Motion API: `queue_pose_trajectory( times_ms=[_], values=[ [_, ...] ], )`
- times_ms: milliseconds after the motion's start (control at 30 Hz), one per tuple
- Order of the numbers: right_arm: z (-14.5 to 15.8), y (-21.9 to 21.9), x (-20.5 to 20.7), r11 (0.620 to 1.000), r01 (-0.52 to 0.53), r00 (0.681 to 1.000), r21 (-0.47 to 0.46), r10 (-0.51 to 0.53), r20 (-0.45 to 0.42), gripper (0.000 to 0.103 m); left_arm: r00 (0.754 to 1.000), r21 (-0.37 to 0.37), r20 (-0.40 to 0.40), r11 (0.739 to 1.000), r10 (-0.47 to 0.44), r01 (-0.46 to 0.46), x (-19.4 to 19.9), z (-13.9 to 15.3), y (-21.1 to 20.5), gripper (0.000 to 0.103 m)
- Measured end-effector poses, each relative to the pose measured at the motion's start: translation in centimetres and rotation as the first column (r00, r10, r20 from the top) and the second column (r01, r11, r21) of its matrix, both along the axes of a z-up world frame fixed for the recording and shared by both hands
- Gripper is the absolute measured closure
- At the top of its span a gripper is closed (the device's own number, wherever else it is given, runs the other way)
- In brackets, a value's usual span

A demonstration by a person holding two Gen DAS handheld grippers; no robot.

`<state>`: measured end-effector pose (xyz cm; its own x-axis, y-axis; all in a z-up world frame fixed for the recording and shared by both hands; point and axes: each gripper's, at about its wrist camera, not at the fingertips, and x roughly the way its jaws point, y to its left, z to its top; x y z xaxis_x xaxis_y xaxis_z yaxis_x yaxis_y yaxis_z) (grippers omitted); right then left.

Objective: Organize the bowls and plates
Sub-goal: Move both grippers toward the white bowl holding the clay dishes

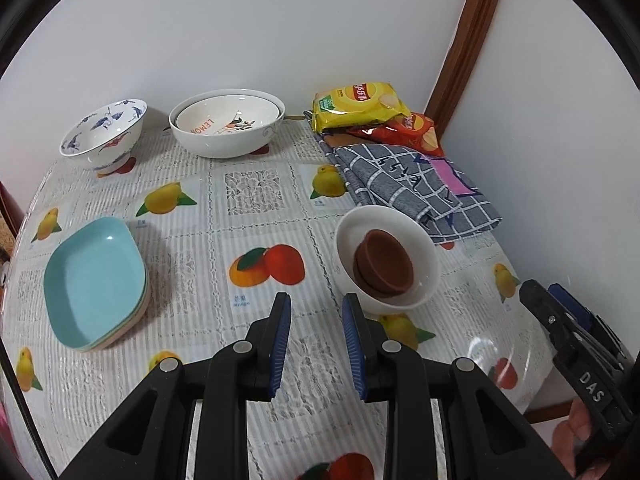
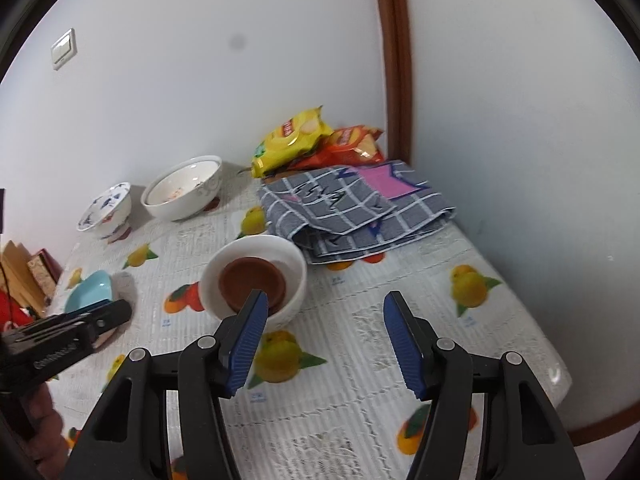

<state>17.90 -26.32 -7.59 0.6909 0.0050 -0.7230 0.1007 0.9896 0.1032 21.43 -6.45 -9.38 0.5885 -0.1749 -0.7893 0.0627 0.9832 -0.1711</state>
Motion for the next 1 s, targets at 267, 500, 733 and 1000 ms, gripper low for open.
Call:
queue_pose_trajectory(
  times_ms=[267,500,733,1000],
  values=[
    [-1.8,0.1,3.7,0.999,-0.002,0.998,0.033,0.004,-0.069,0.044,0.999,0.007,-0.038,1.0,-0.022,0.022,4.6,-1.5,-0.7,0.078],
    [-4.0,0.4,7.1,0.999,-0.002,0.992,0.044,0.008,-0.128,0.045,0.986,-0.024,-0.134,0.995,-0.099,0.097,9.2,-3.4,-1.7,0.078],
    [-7.1,0.5,9.5,0.998,0.028,0.98,0.05,-0.018,-0.196,0.053,0.975,-0.043,-0.176,0.99,-0.139,0.133,11.8,-5.5,-2.1,0.073],
    [-9.3,1.0,10.8,0.999,0.038,0.963,0.025,-0.03,-0.266,0.069,0.957,-0.007,-0.22,0.981,-0.19,0.193,12.9,-7.7,-3.3,0.073]
  ],
)
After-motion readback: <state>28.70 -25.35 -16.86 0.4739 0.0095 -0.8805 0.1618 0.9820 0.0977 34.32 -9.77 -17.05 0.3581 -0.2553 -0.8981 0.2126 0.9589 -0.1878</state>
